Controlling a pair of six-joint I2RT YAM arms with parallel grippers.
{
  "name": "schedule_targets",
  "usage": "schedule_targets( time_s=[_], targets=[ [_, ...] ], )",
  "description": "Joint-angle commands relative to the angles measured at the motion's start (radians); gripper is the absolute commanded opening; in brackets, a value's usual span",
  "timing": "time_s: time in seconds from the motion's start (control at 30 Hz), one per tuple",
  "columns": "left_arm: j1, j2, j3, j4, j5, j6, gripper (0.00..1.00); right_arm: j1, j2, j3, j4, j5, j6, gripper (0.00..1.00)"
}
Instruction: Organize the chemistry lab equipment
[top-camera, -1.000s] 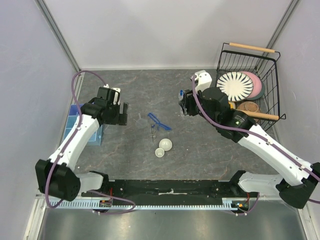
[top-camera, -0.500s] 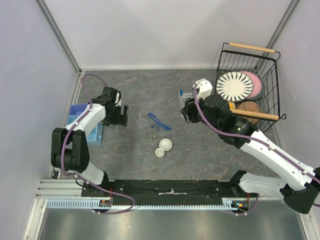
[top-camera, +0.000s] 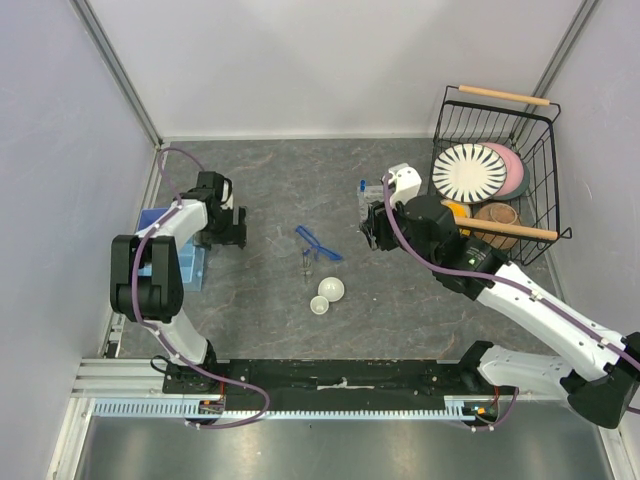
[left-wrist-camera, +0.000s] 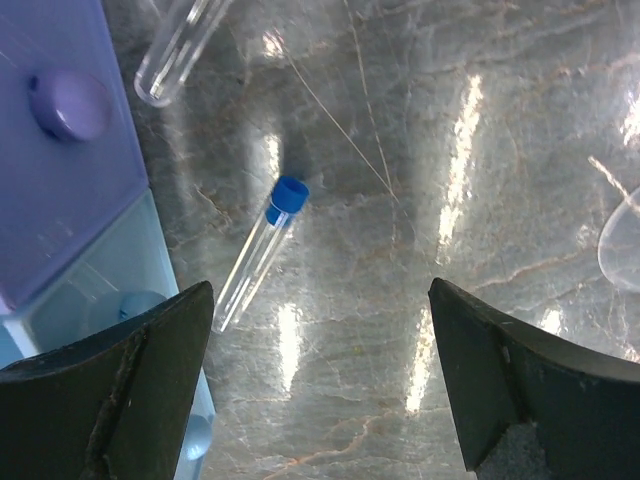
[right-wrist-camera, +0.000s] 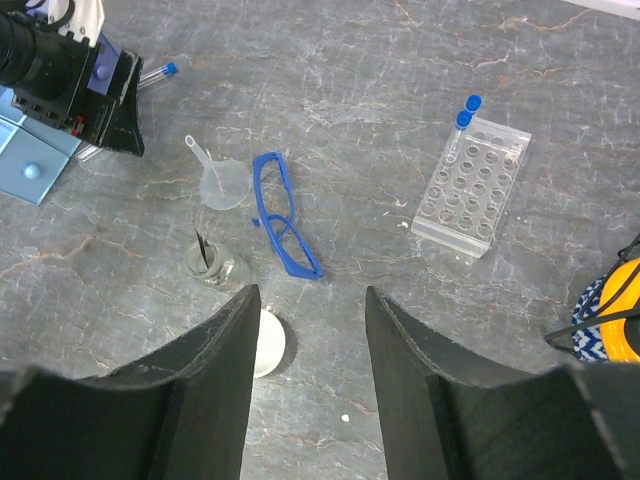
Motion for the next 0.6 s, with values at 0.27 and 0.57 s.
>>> schedule_targets(
  time_s=[0.27, 0.57],
  targets=[
    [0.046, 0.092, 0.059, 0.046, -0.031, 0.034, 0.94, 0.003, 0.015, -0.028, 0.086, -0.027, 0.028, 0.53],
    [0.047, 0.111, 0.037, 0.057, -0.037, 0.023, 0.82, 0.003, 0.002, -0.045, 0.087, -0.022, 0.034, 0.52]
  ],
)
